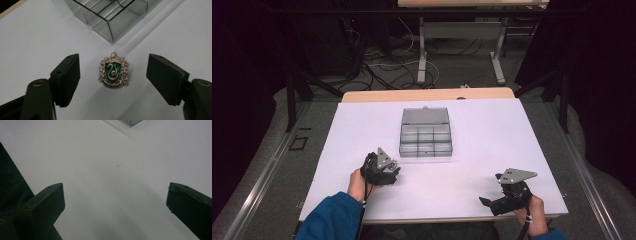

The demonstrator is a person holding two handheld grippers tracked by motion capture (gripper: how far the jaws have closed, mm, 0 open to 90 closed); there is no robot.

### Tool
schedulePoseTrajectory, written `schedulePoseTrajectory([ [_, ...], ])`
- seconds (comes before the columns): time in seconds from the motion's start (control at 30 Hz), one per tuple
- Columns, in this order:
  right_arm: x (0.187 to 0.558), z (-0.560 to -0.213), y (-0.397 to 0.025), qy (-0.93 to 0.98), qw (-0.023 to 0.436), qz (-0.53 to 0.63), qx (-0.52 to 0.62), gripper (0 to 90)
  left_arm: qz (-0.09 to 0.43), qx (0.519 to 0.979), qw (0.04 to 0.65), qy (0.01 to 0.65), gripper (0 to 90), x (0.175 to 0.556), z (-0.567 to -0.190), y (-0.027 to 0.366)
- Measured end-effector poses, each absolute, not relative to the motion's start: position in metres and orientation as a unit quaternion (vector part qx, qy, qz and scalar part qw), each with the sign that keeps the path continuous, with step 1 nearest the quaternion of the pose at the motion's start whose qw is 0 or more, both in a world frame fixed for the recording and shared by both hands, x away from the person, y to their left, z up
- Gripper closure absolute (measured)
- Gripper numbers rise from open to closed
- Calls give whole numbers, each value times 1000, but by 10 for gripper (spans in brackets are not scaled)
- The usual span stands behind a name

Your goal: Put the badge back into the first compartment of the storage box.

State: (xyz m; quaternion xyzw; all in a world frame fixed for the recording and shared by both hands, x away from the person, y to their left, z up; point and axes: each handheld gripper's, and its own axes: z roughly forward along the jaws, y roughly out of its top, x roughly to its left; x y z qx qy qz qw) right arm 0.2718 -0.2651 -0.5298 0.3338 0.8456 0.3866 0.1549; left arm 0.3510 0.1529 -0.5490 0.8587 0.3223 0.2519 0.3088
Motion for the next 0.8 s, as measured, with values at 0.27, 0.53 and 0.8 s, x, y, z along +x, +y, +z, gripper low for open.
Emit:
schedulePoseTrajectory([
  [0.27,271,-530,-265,845,155,388,335,15,235,863,302,329,460,356,-553,150],
  [0.53,271,-530,-265,845,154,388,335,15,216,866,302,335,561,362,-557,148],
  [0.8,272,-530,-265,846,154,389,331,15,197,869,305,337,602,365,-557,150],
])
